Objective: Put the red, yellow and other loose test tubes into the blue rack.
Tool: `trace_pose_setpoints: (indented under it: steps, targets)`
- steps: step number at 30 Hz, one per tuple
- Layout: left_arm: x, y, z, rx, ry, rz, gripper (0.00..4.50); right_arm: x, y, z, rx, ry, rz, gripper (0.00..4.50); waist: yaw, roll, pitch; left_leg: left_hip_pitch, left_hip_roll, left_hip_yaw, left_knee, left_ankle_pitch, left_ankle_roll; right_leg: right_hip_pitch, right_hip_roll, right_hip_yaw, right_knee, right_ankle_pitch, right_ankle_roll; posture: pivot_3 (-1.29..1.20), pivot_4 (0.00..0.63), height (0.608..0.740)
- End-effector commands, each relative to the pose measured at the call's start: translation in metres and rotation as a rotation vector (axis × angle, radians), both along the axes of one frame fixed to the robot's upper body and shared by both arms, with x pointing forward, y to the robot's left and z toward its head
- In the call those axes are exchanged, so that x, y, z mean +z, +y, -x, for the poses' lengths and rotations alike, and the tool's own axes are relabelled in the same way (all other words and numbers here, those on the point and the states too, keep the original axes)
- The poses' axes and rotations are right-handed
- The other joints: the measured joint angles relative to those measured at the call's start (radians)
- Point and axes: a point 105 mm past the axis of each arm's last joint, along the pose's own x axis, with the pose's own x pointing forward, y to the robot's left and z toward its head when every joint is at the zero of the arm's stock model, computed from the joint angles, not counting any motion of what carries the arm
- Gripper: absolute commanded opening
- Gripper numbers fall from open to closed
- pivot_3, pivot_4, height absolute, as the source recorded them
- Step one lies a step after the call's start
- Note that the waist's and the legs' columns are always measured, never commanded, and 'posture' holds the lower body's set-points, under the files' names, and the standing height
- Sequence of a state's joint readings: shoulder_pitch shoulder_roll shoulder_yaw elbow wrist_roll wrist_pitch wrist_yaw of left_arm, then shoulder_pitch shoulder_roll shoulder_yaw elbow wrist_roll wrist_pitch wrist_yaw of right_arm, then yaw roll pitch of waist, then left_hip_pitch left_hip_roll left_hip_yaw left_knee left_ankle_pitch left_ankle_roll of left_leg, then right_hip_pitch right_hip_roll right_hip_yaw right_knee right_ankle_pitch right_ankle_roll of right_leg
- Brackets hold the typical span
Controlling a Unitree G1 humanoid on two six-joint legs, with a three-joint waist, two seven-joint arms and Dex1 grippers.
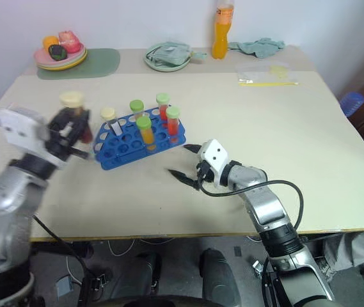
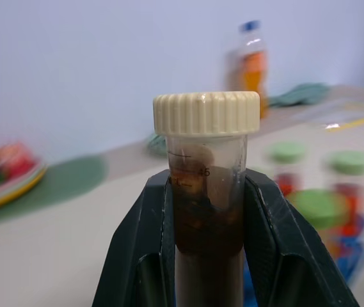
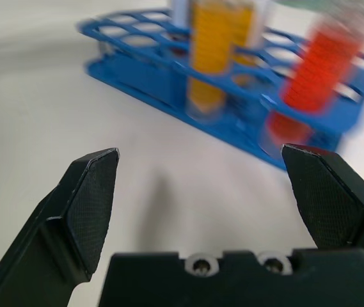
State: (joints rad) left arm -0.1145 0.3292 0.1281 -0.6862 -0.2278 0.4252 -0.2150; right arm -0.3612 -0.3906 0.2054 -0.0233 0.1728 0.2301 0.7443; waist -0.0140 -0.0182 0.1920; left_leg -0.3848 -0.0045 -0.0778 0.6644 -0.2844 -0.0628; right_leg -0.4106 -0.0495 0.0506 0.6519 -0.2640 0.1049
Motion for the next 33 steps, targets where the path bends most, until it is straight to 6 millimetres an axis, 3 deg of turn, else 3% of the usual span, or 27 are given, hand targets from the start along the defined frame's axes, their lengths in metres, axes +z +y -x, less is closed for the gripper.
trace_pose_setpoints:
  steps: [1, 7, 13, 17, 33]
  targets:
    - [-0.008, -0.014, -0.004, 0.046, -0.059, 0.017, 1.06, 0.012, 0.000, -0.002, -0.005, -0.060, -0.025, 4.50, -0.004, 0.000, 0.000, 0.001, 0.001, 0.000, 0.000, 0.000, 0.000, 0.001, 0.001, 0.000, 0.000, 0.000, 0.000, 0.00, 0.150, 0.740]
    - [-0.023, -0.019, -0.014, 0.113, -0.137, 0.035, 1.06, 0.021, 0.004, 0.000, 0.015, -0.079, -0.055, 4.50, -0.002, 0.000, 0.000, 0.002, 0.002, 0.000, -0.001, 0.000, 0.001, 0.001, 0.002, 0.000, 0.000, 0.000, 0.000, 0.00, 0.150, 0.740]
    - [-0.030, -0.008, -0.021, 0.163, -0.142, 0.067, 1.06, 0.023, 0.015, 0.033, 0.181, -0.046, -0.077, 4.50, 0.002, 0.000, 0.000, 0.002, 0.002, 0.000, -0.001, -0.001, 0.001, 0.002, 0.002, 0.000, -0.001, 0.000, 0.000, 0.00, 0.150, 0.740]
    - [-0.033, -0.007, -0.026, 0.161, -0.132, 0.075, 1.06, 0.021, 0.018, 0.043, 0.227, -0.023, -0.078, 4.50, 0.001, 0.000, 0.000, 0.002, 0.002, 0.000, -0.001, -0.001, 0.001, 0.002, 0.002, 0.000, -0.001, 0.000, 0.000, 0.00, 0.150, 0.740]
    - [-0.049, -0.010, -0.032, 0.161, -0.072, 0.066, 1.06, 0.018, 0.024, 0.044, 0.224, -0.023, -0.075, 4.50, 0.000, 0.001, 0.000, 0.002, 0.002, -0.001, -0.001, -0.001, 0.001, 0.002, 0.002, 0.000, -0.001, 0.000, 0.000, 0.00, 0.150, 0.740]
